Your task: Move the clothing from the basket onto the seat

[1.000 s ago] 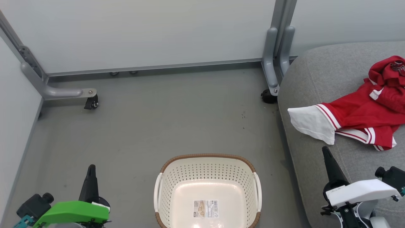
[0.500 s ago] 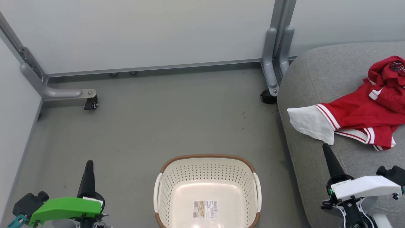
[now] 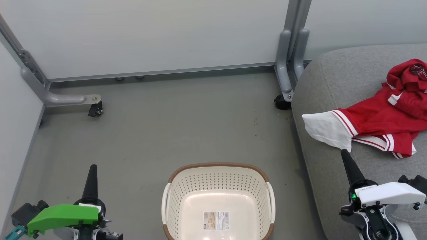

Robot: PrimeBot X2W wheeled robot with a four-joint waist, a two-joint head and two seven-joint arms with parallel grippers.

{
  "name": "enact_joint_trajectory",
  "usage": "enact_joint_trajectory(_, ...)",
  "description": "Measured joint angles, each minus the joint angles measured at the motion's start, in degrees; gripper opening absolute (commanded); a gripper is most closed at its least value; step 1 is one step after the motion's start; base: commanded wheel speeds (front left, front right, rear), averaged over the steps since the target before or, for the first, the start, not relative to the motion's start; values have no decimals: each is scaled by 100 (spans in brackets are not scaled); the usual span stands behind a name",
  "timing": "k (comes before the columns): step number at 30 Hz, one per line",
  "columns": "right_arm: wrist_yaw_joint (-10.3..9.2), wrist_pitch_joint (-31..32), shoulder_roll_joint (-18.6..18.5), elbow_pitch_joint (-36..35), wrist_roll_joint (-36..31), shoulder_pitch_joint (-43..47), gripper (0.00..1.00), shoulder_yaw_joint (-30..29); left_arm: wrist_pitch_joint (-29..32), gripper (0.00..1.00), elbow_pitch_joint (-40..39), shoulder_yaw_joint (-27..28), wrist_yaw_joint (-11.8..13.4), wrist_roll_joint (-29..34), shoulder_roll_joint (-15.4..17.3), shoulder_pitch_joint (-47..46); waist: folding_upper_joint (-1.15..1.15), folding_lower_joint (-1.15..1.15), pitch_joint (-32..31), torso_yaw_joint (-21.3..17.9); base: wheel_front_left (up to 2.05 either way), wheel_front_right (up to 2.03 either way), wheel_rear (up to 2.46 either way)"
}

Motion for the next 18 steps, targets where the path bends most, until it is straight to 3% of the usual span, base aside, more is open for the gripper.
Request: enact_joint_trajectory(18,0,105,1,200,861,-193,0,-75,222,0,26,137,-57,-847,-38,-117,0,0,-17,-16,0,0,0)
